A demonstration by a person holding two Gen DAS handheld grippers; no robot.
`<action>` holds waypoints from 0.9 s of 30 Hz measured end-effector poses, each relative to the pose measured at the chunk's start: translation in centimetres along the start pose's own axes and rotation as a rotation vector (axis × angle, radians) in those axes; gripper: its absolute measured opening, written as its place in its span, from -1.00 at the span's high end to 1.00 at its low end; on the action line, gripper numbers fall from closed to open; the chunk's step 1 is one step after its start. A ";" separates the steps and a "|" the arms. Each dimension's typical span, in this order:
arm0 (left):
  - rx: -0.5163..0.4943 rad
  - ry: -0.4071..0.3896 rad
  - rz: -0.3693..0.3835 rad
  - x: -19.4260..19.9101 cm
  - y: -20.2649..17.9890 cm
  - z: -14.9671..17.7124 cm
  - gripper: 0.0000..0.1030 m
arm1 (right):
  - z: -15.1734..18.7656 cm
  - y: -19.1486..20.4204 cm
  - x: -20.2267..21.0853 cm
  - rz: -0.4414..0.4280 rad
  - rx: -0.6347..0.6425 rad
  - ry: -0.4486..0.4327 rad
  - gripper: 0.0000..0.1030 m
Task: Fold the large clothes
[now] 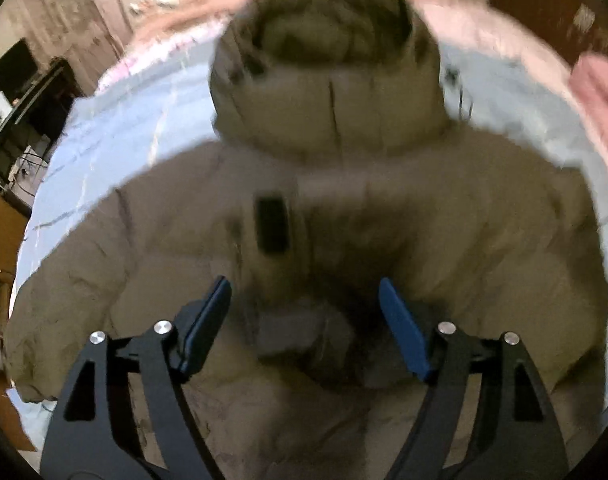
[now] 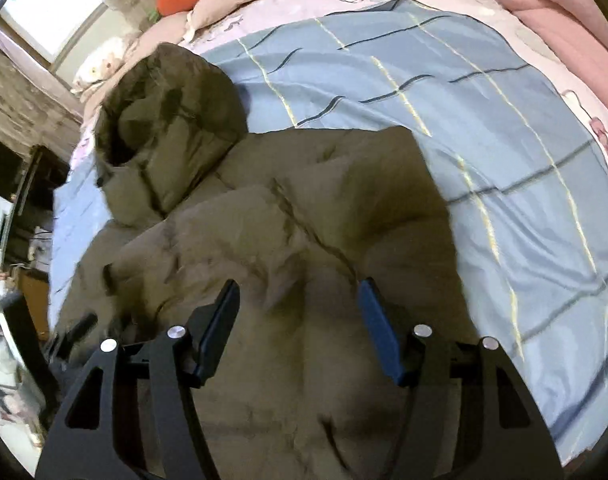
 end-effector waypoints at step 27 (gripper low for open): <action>-0.184 0.207 -0.071 -5.9 -2.4 4.1 -0.95 | -6.9 -4.0 -4.9 -0.293 -0.234 -0.011 -0.25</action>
Point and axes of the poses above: each gripper's, at about its wrist camera, not at the fingertips, and x roughly against the way its jaws point, y to its left, z to its underside, the point moved 9 cm from there along -x, roughly the way its jaws point, and after that the axes turned 8 degrees about y, right-handed, at the moved point
